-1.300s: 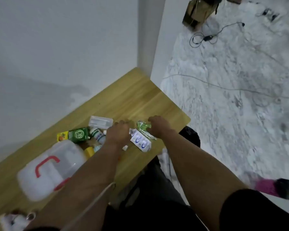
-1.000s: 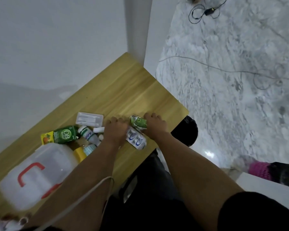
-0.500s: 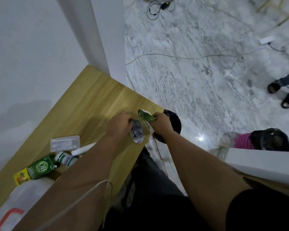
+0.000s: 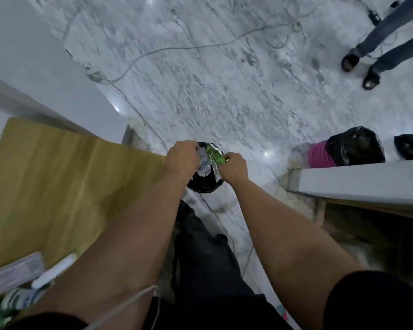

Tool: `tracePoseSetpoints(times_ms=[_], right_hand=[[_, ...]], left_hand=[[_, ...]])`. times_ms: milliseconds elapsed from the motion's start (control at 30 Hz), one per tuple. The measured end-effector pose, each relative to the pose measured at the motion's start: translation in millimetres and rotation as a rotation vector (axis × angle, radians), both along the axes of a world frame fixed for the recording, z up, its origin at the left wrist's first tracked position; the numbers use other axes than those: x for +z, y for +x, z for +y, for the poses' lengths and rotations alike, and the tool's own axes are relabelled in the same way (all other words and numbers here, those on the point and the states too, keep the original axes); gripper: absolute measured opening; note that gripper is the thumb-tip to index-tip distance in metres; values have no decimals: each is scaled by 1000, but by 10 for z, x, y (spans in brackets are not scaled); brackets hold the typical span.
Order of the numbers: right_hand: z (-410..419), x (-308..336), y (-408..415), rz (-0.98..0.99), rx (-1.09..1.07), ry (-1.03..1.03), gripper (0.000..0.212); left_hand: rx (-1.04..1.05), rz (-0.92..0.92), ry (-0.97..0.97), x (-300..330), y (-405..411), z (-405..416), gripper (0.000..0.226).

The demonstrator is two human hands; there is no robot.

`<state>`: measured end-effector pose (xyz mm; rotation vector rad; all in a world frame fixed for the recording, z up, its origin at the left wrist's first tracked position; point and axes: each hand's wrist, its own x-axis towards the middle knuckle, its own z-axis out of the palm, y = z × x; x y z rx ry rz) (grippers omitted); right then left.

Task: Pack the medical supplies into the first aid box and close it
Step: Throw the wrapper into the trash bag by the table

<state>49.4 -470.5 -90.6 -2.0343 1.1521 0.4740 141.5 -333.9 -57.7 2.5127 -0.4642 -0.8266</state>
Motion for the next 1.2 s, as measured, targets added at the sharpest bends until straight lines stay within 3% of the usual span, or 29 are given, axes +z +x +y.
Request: tracePoseSetpoints(times_ms=[167, 300, 433, 600, 700, 867, 1200], right_hand=[[-308, -423, 84, 98, 3, 57, 6], [-426, -616, 99, 174, 98, 36, 14], [-385, -477, 174, 196, 235, -6, 42], [-147, -76, 446, 153, 472, -121, 40], [116, 261, 693, 103, 633, -195, 35], [893, 910, 1050, -44, 860, -317, 49], [3350, 1883, 911, -345, 1381, -383, 60]], left_hand=[[-61, 31, 70, -496, 98, -316, 23], [-118, 53, 144, -694, 85, -449, 21], [-179, -2, 158, -588, 50, -459, 32], [-175, -156, 190, -125, 203, -214, 38], [-112, -238, 217, 226, 341, 206, 40], [116, -321, 276, 923, 263, 1370, 29], [552, -371, 497, 1703, -954, 3917, 36]])
